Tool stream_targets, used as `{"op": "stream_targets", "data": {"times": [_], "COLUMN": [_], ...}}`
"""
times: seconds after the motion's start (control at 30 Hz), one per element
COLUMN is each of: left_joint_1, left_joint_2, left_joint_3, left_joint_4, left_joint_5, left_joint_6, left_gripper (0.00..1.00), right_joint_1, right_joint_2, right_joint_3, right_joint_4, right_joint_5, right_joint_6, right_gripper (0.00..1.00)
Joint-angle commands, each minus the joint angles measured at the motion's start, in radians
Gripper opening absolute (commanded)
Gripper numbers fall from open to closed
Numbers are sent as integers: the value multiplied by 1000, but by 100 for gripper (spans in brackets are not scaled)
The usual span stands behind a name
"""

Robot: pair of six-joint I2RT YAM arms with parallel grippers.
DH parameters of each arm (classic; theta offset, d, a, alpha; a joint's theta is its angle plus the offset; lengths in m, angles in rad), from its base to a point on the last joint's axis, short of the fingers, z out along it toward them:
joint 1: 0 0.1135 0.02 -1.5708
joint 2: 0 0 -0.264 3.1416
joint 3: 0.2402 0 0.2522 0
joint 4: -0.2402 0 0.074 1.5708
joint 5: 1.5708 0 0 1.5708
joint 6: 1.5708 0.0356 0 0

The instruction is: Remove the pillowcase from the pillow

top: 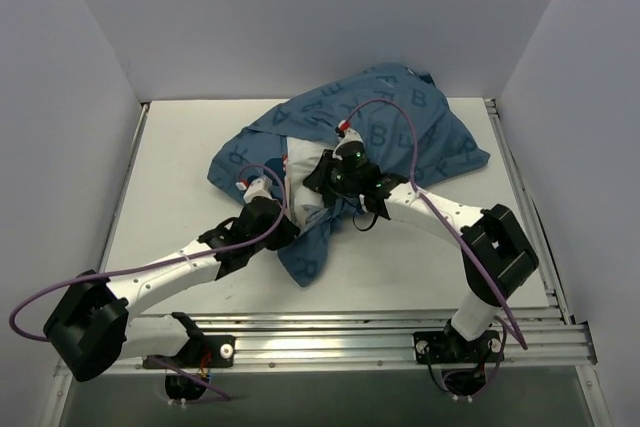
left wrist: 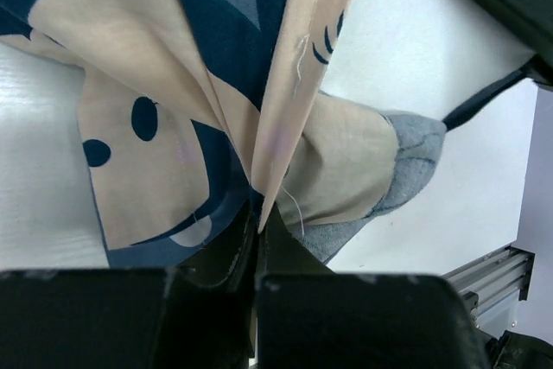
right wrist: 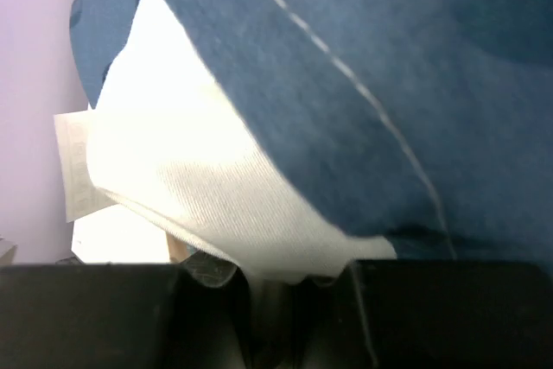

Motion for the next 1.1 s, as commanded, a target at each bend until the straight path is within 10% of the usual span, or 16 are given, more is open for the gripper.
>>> {"op": "stream_targets", "data": {"times": [0.0, 0.67, 1.07], "left_joint_1": [-21, 65, 212], "left_joint_2": [55, 257, 130], "left_joint_3": [-17, 29, 7], "left_joint_4": [-140, -115, -126], "left_joint_5": [164, 97, -34], "left_joint_6": [-5, 2, 10], "left_gripper": [2, 2, 3], "right_joint_1": [-96, -200, -186], "right_joint_2": [-123, -258, -595], "right_joint_3": [149, 268, -217], "right_joint_4": [284, 139, -228], "right_joint_5": [111, -40, -113], "right_joint_6": [23, 89, -101], "right_gripper": [0, 0, 0]}}
